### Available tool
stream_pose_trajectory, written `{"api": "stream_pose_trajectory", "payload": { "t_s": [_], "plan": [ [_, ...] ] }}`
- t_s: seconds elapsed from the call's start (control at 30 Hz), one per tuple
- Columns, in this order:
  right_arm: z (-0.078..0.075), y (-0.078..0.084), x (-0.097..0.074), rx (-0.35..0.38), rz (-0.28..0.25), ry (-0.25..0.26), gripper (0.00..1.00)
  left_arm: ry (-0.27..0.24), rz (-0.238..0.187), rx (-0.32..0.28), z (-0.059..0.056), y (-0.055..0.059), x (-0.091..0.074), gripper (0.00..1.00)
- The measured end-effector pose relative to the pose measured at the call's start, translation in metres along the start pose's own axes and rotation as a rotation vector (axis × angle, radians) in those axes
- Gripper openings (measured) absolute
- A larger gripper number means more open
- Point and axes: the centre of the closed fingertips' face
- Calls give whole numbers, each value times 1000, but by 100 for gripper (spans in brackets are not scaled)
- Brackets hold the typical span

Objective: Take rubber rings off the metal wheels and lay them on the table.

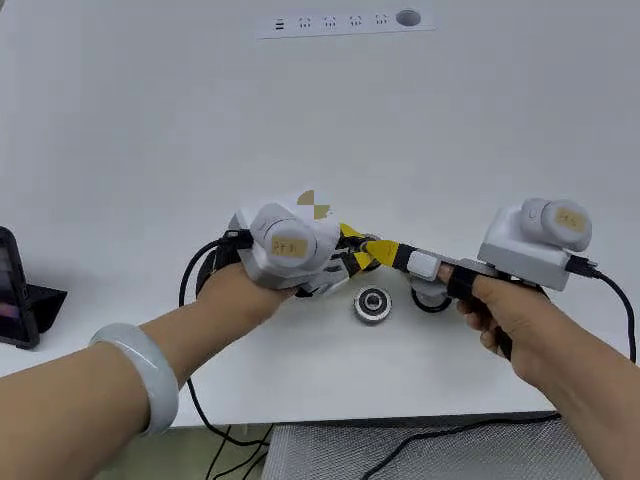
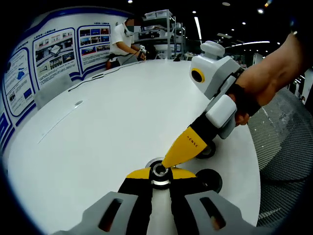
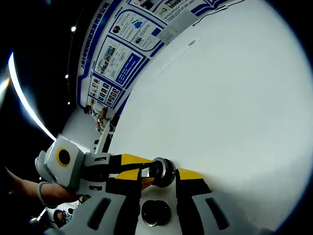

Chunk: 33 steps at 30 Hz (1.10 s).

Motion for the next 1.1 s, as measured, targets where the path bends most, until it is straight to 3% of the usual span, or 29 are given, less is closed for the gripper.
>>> {"api": "stream_pose_trajectory", "payload": {
  "t_s": [0.17,0.47,0.83,1.1],
  "plan": [
    [3,1,-1,40,-5,-15,28,0,-2,-3,0,0,0,12],
    [10,-3,-5,42,-11,-31,25,-2,-3,-6,0,0,0,12],
    [6,-2,-7,18,-9,-25,15,-1,-3,-9,0,1,0,12],
    [-3,0,-5,-8,13,6,8,-2,-1,-10,0,1,0,12]
  ]
}}
Point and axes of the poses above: the centre of the closed fingertips' face, and the gripper's own axes: x roughly forward along the fingers, z roughly to its left, y roughly out of its underside, and after that the axes turned 9 degrees about -x, right-handed
